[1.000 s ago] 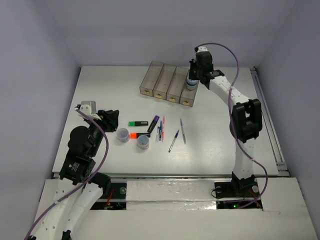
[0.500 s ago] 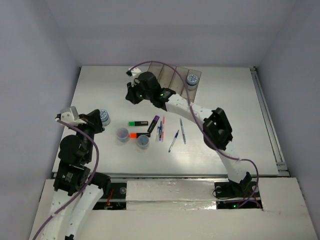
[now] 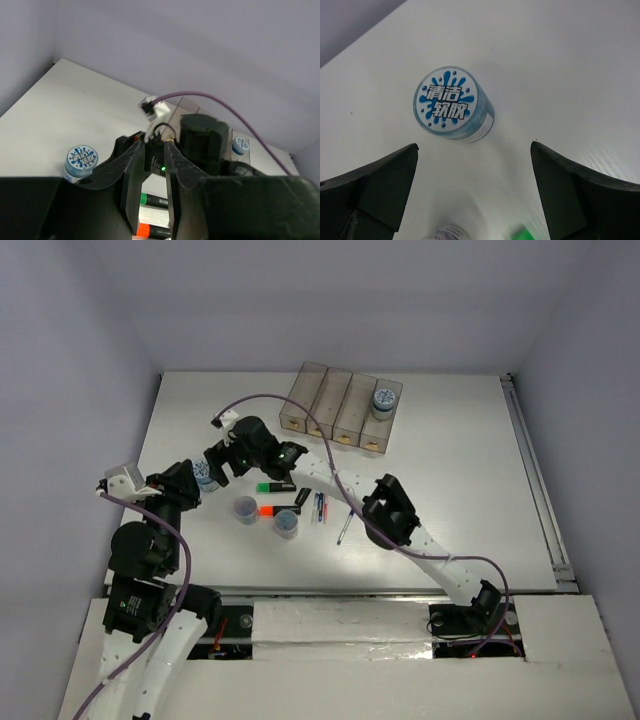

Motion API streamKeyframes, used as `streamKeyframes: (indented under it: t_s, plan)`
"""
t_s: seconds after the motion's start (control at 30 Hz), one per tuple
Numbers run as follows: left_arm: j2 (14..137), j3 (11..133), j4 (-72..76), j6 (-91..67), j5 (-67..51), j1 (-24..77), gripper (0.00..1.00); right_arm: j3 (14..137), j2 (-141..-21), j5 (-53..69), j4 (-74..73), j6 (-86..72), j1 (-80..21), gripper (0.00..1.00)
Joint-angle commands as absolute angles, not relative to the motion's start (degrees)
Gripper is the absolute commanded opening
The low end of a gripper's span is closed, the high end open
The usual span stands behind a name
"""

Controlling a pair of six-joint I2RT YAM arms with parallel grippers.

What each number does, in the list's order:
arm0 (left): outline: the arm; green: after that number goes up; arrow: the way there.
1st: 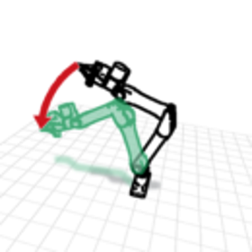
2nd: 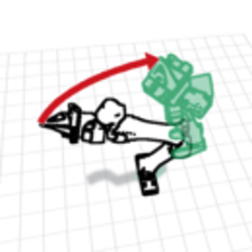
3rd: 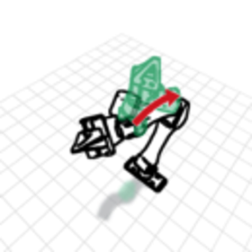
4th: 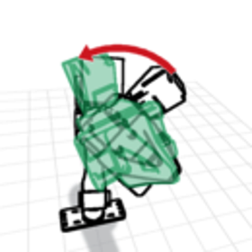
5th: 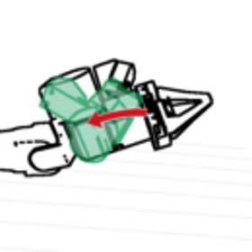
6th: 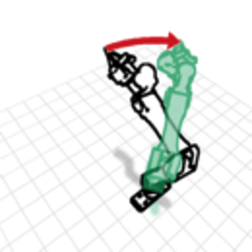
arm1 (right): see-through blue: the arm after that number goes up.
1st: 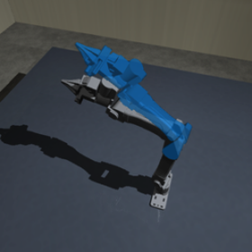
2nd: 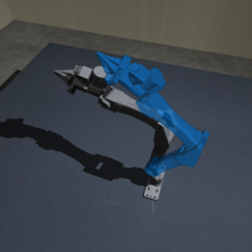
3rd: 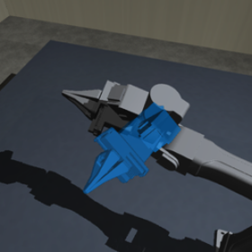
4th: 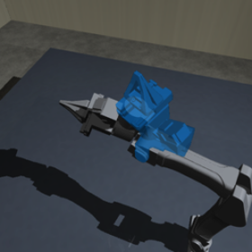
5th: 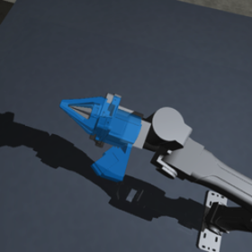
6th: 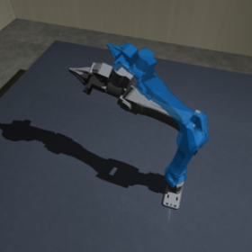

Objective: Sort the stationery into containers
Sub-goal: Pick up the stationery from the center of the board.

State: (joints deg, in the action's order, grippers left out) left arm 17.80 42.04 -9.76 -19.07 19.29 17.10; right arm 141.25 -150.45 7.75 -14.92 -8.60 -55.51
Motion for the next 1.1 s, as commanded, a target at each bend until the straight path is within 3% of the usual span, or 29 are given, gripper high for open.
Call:
streamKeyframes:
  t_s: [0.0,0.57,1.07]
  plan:
    - [16.8,43.7,-7.8,-19.5,18.9,16.7,0.2,145.0,-152.7,5.9,-12.4,-8.1,-57.0,1.0]
    - [15.2,43.2,-7.6,-20.2,17.2,17.8,0.21,151.5,-163.4,-3.7,-4.1,-11.7,-58.8,1.0]
    - [15.6,42.7,-7.1,-20.3,14.5,18.3,0.21,151.8,-166.1,-3.3,8.1,-11.6,-59.3,0.98]
